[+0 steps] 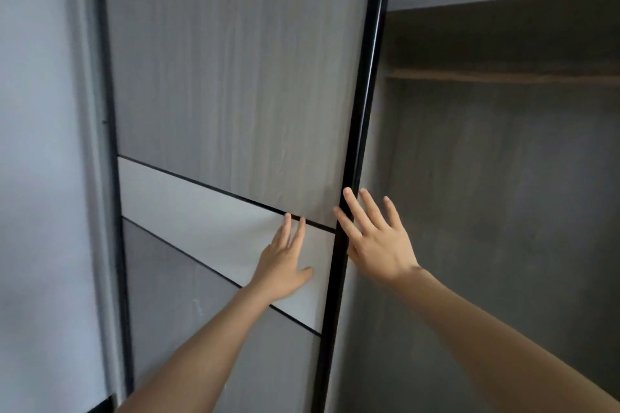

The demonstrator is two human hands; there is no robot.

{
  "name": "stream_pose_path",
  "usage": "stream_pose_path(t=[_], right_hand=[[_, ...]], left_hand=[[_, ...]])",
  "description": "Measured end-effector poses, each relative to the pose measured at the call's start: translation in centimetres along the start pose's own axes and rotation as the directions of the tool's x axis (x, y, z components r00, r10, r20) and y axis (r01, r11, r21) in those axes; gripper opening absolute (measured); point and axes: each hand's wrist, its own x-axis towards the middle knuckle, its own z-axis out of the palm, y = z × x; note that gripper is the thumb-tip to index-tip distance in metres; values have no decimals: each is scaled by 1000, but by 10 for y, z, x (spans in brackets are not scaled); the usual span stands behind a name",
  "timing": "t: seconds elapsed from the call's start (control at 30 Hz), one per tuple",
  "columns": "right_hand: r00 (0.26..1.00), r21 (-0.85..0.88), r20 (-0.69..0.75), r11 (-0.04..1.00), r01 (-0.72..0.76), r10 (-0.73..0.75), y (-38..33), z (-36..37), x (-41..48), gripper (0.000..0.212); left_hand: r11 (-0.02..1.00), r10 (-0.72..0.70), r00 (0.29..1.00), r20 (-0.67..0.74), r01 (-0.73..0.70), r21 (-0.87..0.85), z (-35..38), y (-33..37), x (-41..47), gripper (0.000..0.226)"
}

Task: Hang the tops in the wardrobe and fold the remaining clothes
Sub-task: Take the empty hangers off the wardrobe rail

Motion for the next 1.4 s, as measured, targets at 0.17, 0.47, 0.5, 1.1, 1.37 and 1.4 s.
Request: stream_pose_path(t=[0.17,0.47,0.5,1.1,1.37,1.4], right_hand=[[998,-16,66,1000,9,-8,-25,2,26,79],[966,-17,249,997,75,-68,-37,-6,44,70],[965,-13,251,997,82,-76,-34,-8,43,70],[870,-411,289,873,-264,399,98,-77,-166,72],[785,-587,207,716,-378,584,144,-158,-292,73],[781,-609,201,700,-372,591,146,-168,-304,72]], left_hand=[[994,-95,994,49,97,-48,-14,-21,9,90],[955,-223,967,126,243,-170,-12,-41,11,92],[952,-229,965,128,249,-178,-11,-41,11,91],[847,468,782,-413,-530,-44,40,153,9,56],[734,588,746,-313,-655,-179,84,272,-32,55],[723,604,746,-282,-661,-199,87,286,-38,54]])
